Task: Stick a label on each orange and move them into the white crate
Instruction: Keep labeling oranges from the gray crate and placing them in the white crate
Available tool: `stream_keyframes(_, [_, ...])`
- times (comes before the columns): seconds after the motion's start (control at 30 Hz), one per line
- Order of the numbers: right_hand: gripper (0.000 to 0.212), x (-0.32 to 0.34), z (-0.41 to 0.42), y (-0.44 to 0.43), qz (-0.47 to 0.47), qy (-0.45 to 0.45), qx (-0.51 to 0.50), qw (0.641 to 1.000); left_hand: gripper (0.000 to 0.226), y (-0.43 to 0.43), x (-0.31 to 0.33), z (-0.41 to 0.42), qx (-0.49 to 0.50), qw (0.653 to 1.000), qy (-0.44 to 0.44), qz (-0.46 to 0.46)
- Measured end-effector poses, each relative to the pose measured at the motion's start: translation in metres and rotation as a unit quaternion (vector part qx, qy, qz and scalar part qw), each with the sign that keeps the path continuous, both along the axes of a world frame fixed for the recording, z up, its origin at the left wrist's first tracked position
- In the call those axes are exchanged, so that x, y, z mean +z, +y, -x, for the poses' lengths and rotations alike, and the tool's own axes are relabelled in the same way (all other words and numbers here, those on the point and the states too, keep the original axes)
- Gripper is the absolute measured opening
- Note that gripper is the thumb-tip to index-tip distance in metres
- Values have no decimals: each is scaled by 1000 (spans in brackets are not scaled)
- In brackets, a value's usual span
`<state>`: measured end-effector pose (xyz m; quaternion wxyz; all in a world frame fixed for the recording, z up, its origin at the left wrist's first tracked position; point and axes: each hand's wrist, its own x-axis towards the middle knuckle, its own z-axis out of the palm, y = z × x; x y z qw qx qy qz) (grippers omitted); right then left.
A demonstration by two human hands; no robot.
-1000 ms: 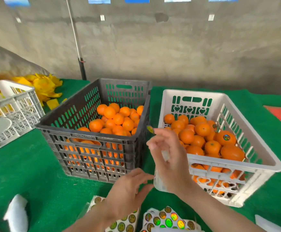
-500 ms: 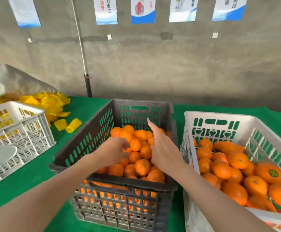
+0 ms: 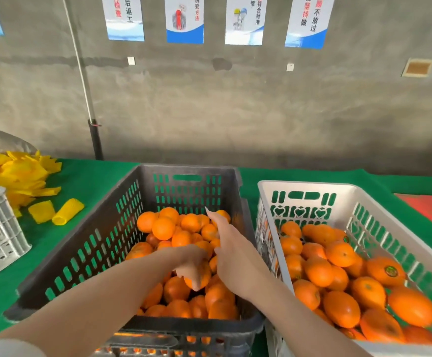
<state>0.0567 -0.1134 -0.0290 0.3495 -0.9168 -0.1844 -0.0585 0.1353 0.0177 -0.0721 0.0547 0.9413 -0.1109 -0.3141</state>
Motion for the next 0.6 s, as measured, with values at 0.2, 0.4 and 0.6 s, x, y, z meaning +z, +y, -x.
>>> stream_keyframes(0.2, [75,6,2,-5,1,-32,-12,999,48,48,50,14,193,898,-4,395])
stream_keyframes(0.4, [42,15,13,-10,-141,-70,-23,987,60,57,83,89,291,685,73,664])
stream_keyframes(0.6, [9,38,44,-21,-471,78,-38,878,61,36,91,142,354,503,119,779])
